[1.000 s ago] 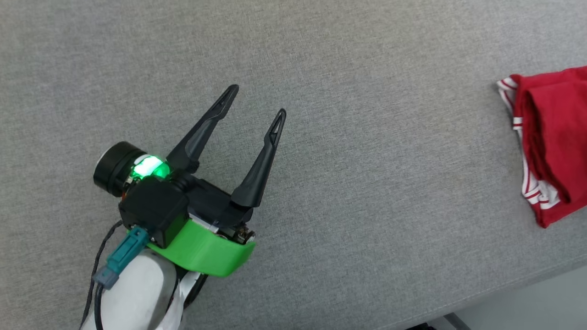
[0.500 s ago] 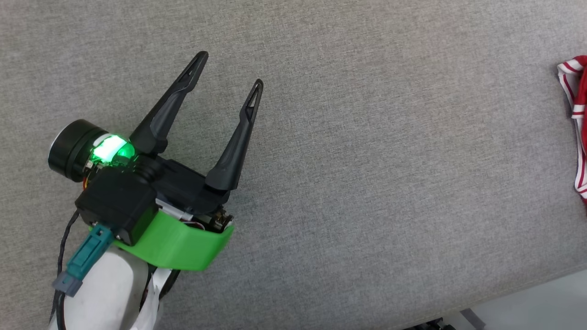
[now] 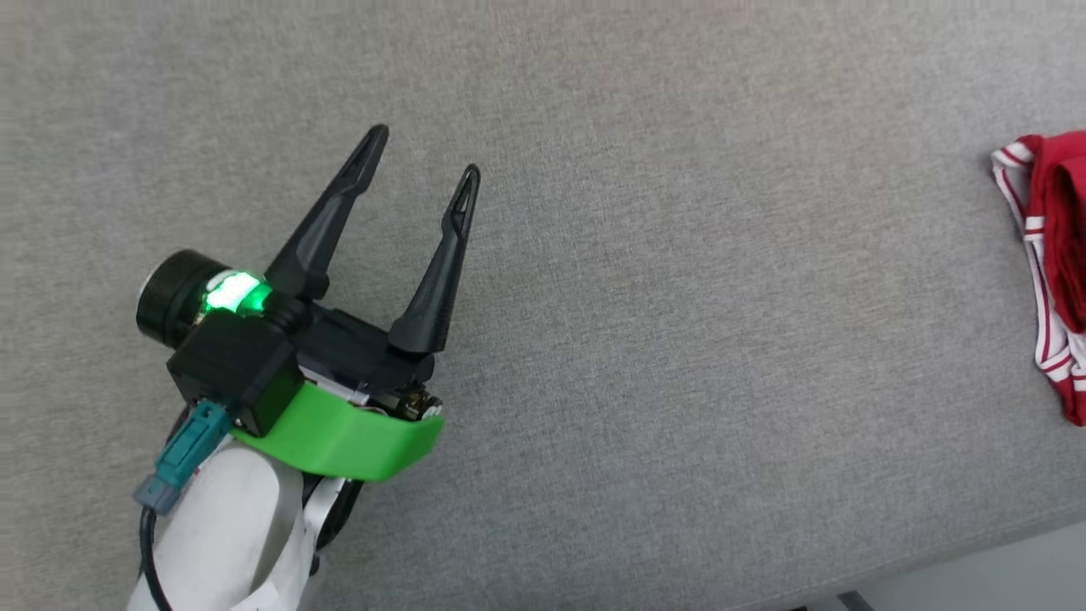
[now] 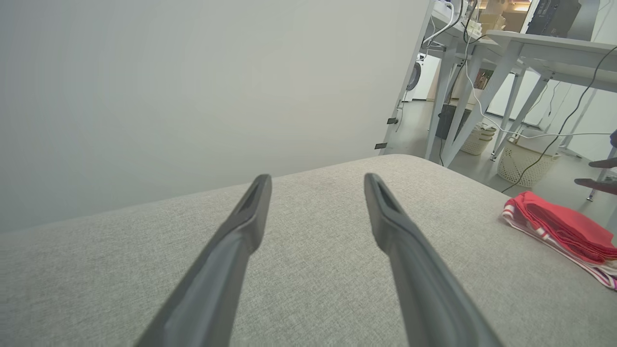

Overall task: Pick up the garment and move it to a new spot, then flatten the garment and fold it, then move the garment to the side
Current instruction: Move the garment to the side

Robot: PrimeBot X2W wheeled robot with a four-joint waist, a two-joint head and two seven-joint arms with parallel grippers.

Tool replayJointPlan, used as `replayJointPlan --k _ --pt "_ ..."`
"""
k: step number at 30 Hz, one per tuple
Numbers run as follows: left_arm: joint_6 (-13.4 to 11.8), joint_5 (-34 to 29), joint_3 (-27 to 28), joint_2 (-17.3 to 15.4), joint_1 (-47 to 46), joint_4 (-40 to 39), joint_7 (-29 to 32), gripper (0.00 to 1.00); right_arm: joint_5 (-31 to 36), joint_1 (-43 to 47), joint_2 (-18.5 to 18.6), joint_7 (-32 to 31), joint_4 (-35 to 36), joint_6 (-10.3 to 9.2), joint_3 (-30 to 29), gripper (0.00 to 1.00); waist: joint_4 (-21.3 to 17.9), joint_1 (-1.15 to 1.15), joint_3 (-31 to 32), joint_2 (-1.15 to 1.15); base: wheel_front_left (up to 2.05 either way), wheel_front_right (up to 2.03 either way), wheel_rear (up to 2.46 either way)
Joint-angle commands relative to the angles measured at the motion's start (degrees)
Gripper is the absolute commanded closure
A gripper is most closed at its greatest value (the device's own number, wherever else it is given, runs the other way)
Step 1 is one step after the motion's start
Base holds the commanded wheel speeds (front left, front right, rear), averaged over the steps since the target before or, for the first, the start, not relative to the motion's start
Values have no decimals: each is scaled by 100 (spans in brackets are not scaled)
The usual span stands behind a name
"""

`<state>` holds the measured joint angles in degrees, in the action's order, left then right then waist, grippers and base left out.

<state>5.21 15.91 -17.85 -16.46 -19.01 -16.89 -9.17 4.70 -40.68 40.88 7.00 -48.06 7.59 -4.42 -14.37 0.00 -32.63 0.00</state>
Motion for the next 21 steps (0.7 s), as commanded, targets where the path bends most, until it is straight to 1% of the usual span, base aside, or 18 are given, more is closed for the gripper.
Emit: replayJointPlan --k 1,6,10,12,17,21 --pt "-55 55 51 26 122 134 -108 0 -107 -103 6 101 94 -10 -8 0 184 0 525 0 0 0 0" --pt "-131 240 196 122 381 637 -353 0 -654 -8 -143 292 616 -10 49 0 380 0 1133 0 0 0 0" --pt "-238 369 370 228 597 958 -478 0 -1158 263 -327 297 1370 -10 200 0 569 0 1577 0 0 0 0" --pt "-294 392 451 273 715 1093 -518 0 -1394 473 -466 273 1878 -10 252 0 678 0 1794 0 0 0 0" --pt "-434 395 594 364 1005 1394 -559 0 -1727 1105 -986 91 3095 -10 163 0 918 0 2231 0 0 0 0" --pt "-530 334 628 443 1207 1600 -573 0 -1759 1720 -1546 -43 4018 -10 15 0 1095 0 2477 0 0 0 0"
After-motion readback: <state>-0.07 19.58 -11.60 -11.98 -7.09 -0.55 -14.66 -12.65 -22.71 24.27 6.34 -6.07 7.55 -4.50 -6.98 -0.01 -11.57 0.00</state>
